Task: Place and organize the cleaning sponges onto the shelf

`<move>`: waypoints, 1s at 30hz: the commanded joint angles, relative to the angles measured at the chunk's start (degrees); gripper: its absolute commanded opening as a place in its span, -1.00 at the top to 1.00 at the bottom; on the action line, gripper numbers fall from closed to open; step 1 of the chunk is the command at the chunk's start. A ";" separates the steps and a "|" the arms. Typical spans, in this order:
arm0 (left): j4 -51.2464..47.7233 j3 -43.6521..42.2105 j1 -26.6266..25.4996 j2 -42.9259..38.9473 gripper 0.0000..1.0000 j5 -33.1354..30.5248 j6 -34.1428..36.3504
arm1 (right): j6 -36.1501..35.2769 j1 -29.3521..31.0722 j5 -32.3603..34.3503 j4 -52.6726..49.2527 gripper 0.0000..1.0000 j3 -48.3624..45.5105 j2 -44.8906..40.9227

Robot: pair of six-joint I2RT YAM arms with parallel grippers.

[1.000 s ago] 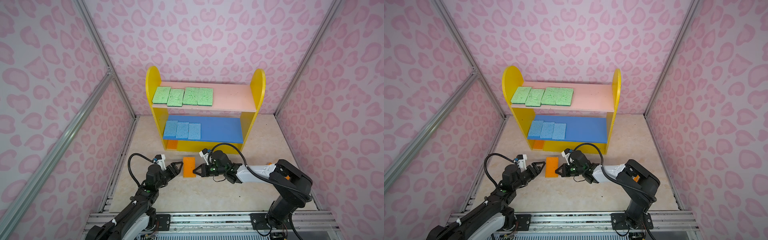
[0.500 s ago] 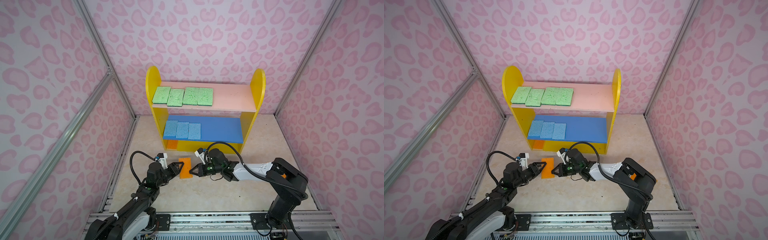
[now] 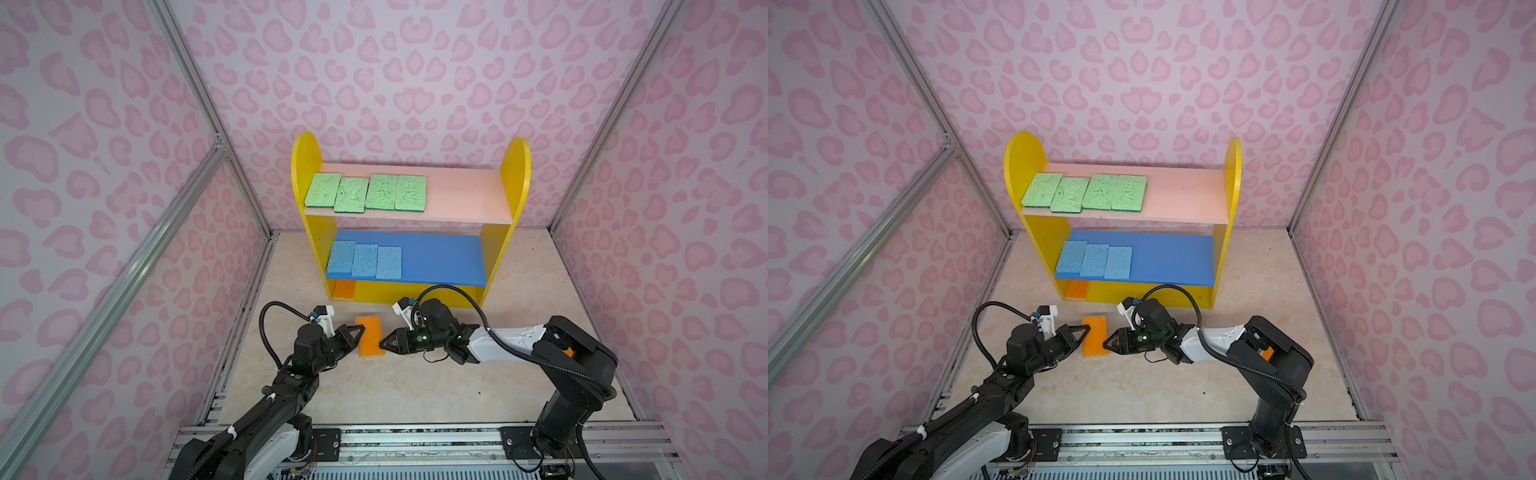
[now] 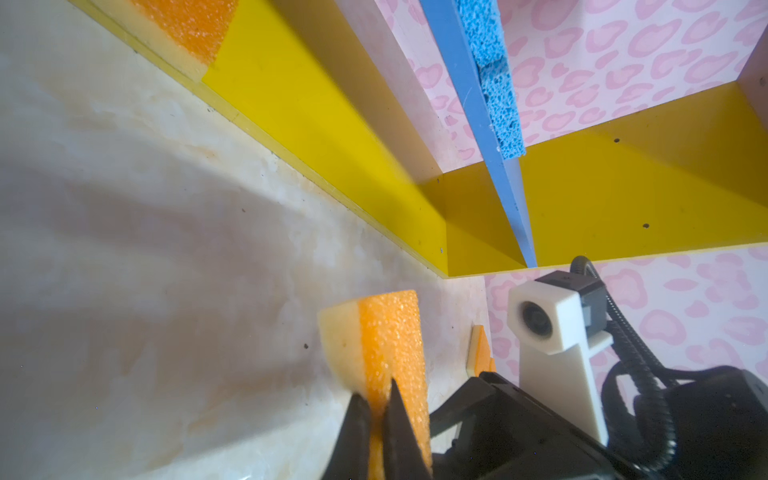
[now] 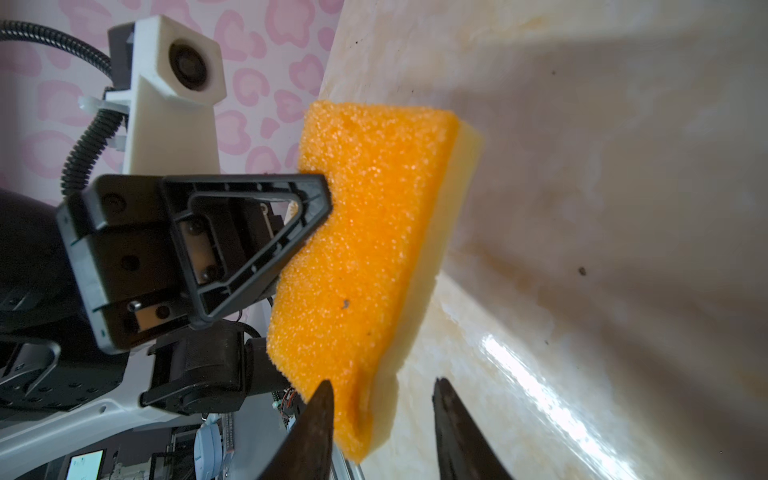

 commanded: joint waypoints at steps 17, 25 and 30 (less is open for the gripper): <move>4.61 0.35 0.12 0.68 0.93 -3.63 -4.68 | 18.78 0.33 -0.50 35.72 0.26 -6.70 8.15; 5.05 1.09 0.16 1.31 0.93 -3.31 -4.73 | 19.01 0.73 -1.04 35.81 0.62 -6.67 8.60; 5.20 1.20 0.14 1.71 0.93 -2.94 -4.29 | 18.50 1.08 -0.21 35.06 0.94 -7.04 8.60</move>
